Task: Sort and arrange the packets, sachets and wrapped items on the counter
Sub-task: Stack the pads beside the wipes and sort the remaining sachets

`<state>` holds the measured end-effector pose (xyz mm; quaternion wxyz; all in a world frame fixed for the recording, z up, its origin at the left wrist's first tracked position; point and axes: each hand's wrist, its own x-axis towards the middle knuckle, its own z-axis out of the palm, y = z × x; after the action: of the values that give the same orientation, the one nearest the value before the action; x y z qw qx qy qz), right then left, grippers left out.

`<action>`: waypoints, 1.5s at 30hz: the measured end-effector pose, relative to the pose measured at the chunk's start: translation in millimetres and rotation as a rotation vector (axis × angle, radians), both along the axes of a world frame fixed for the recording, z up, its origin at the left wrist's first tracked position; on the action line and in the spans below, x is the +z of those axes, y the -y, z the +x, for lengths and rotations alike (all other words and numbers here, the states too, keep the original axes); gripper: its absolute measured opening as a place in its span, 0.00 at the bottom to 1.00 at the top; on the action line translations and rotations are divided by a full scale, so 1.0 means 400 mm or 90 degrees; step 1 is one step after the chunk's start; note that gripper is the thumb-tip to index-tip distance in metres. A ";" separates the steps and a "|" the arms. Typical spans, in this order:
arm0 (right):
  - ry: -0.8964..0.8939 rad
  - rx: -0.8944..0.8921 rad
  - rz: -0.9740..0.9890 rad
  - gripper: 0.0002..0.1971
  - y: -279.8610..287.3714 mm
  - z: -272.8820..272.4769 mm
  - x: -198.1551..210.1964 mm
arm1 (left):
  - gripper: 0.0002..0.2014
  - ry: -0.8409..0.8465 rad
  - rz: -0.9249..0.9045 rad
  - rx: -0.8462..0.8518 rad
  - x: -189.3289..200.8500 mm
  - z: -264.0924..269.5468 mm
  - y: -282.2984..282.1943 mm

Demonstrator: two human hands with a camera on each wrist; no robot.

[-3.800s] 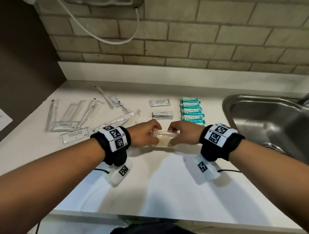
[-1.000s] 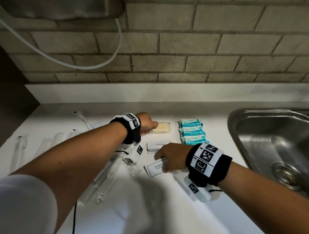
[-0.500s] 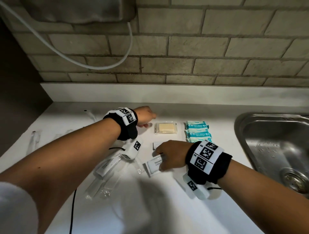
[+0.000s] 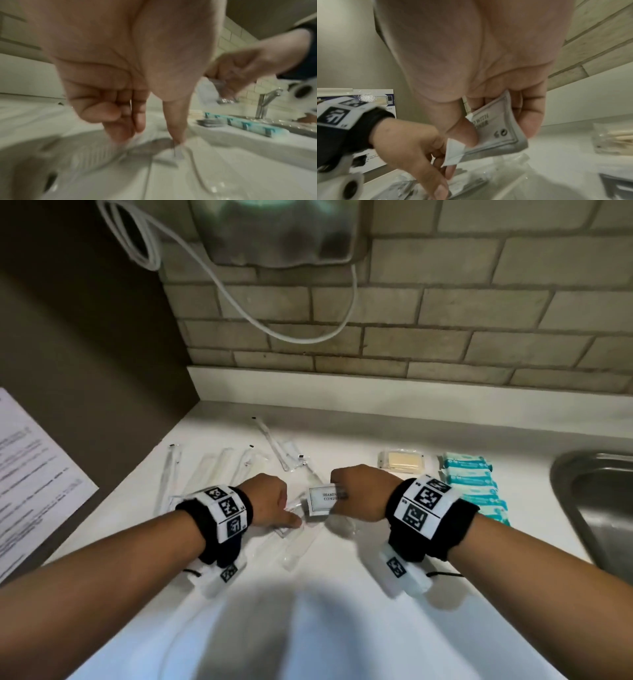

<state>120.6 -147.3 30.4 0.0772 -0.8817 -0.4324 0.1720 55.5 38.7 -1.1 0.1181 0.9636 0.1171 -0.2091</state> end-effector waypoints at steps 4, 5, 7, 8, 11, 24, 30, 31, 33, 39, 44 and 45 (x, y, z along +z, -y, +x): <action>0.009 -0.038 0.041 0.11 -0.038 -0.015 0.006 | 0.20 0.049 0.040 -0.006 -0.023 -0.013 0.005; 0.001 -0.048 0.048 0.13 -0.045 -0.017 0.008 | 0.20 0.051 0.050 -0.013 -0.027 -0.014 0.010; -0.011 -0.062 0.056 0.18 -0.057 -0.024 0.008 | 0.20 0.064 0.059 -0.019 -0.036 -0.020 0.013; -0.015 -0.067 0.058 0.18 -0.062 -0.026 0.006 | 0.19 0.067 0.058 -0.016 -0.040 -0.023 0.014; -0.016 -0.077 0.050 0.15 -0.071 -0.034 -0.001 | 0.22 0.072 0.044 -0.026 -0.058 -0.024 0.004; -0.009 -0.077 0.014 0.13 -0.102 -0.054 0.015 | 0.22 0.115 -0.215 0.089 -0.031 -0.054 -0.071; -0.020 -0.021 -0.047 0.15 -0.135 -0.071 -0.013 | 0.10 0.152 -0.370 0.059 0.007 -0.071 -0.129; -0.024 -0.029 -0.023 0.16 -0.142 -0.070 -0.016 | 0.09 0.154 -0.393 0.071 0.011 -0.076 -0.136; -0.043 -0.059 0.044 0.20 -0.161 -0.070 -0.013 | 0.07 0.147 -0.460 0.113 0.014 -0.089 -0.152; -0.041 -0.079 0.138 0.20 -0.254 -0.075 0.008 | 0.07 0.178 -0.675 0.249 0.041 -0.125 -0.201; 0.019 -0.058 0.160 0.24 -0.338 -0.097 0.012 | 0.14 0.288 -0.493 0.189 0.046 -0.159 -0.270; 0.027 -0.069 0.168 0.31 -0.341 -0.099 0.007 | 0.15 0.293 -0.482 0.205 0.048 -0.162 -0.279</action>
<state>80.9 -11.0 33.3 0.1923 -0.8893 -0.4049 0.0909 -9.1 150.4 18.2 0.5151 0.8437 0.1513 0.0032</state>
